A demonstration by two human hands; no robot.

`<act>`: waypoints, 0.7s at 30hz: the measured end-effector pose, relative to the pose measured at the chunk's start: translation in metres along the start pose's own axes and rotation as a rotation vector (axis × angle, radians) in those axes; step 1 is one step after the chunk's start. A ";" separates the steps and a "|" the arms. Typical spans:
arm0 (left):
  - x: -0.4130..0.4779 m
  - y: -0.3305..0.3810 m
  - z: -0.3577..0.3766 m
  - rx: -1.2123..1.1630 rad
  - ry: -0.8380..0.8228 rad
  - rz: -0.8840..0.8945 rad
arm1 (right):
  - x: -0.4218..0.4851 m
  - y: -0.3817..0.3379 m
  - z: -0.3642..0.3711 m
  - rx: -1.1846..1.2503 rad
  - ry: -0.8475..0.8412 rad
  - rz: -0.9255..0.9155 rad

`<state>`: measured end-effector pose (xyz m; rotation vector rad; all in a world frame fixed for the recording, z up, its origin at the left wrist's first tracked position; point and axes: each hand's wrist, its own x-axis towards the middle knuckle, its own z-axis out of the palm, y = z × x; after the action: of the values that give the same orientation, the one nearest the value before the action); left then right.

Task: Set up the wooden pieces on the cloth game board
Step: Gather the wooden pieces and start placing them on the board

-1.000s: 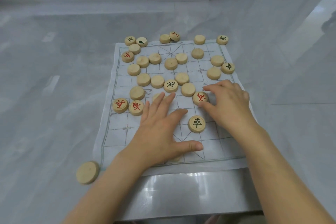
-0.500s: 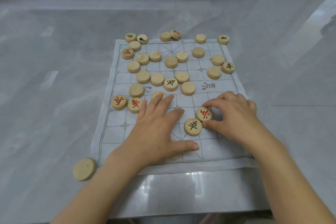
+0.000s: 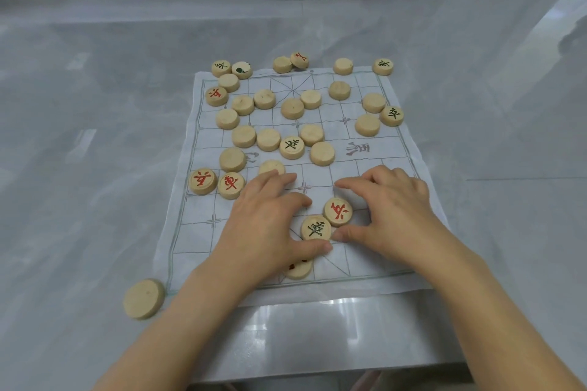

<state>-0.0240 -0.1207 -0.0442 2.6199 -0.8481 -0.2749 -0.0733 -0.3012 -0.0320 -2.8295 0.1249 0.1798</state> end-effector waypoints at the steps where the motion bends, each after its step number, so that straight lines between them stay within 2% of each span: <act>1: 0.000 -0.002 -0.003 -0.003 -0.005 -0.008 | -0.001 -0.002 0.000 0.023 -0.008 -0.024; 7: -0.004 -0.019 -0.026 -0.031 0.102 -0.093 | 0.003 -0.020 0.009 0.032 -0.021 -0.193; 12: -0.013 -0.034 -0.035 -0.051 0.178 -0.169 | 0.025 -0.031 0.010 0.052 0.146 -0.103; 15: -0.017 -0.040 -0.037 -0.021 0.180 -0.175 | 0.036 -0.037 0.016 0.018 0.181 -0.064; 21: -0.021 -0.067 -0.053 0.058 0.205 -0.322 | 0.039 -0.036 0.014 0.037 0.188 -0.018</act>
<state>0.0097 -0.0426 -0.0220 2.7731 -0.3702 -0.0624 -0.0321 -0.2649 -0.0400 -2.8047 0.1415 -0.0922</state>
